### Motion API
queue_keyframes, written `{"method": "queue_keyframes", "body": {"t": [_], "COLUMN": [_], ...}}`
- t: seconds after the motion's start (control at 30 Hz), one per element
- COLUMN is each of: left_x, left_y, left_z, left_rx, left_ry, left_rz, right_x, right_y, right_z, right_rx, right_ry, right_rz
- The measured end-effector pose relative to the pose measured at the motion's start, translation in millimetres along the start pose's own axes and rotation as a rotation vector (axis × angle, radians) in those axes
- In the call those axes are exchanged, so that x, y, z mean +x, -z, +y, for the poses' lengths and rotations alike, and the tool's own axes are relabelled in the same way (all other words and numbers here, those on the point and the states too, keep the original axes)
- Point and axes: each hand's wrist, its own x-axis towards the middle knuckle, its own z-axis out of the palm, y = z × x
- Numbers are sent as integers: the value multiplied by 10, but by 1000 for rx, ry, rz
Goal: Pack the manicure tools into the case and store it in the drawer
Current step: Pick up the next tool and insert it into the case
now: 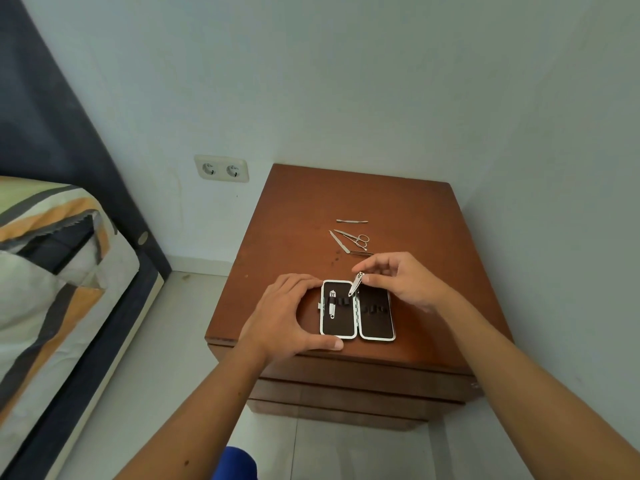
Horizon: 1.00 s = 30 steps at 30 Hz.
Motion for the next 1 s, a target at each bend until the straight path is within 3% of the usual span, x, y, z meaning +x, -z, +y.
{"method": "queue_keyframes", "body": {"t": [0.43, 0.7, 0.83, 1.0], "left_x": [4, -4, -3, -11], "left_y": [-4, 9, 2, -2], "left_z": [12, 24, 21, 26], "left_rx": [11, 21, 24, 25], "left_ry": [-5, -3, 5, 12], "left_rz": [13, 12, 8, 9], "right_x": [169, -147, -197, -208], "right_y": [-75, -265, -398, -429], "right_z": [-65, 80, 160, 189], "right_rx": [-329, -420, -606, -651], "right_ry": [31, 230, 261, 294], "right_rz": [-46, 232, 253, 222]}}
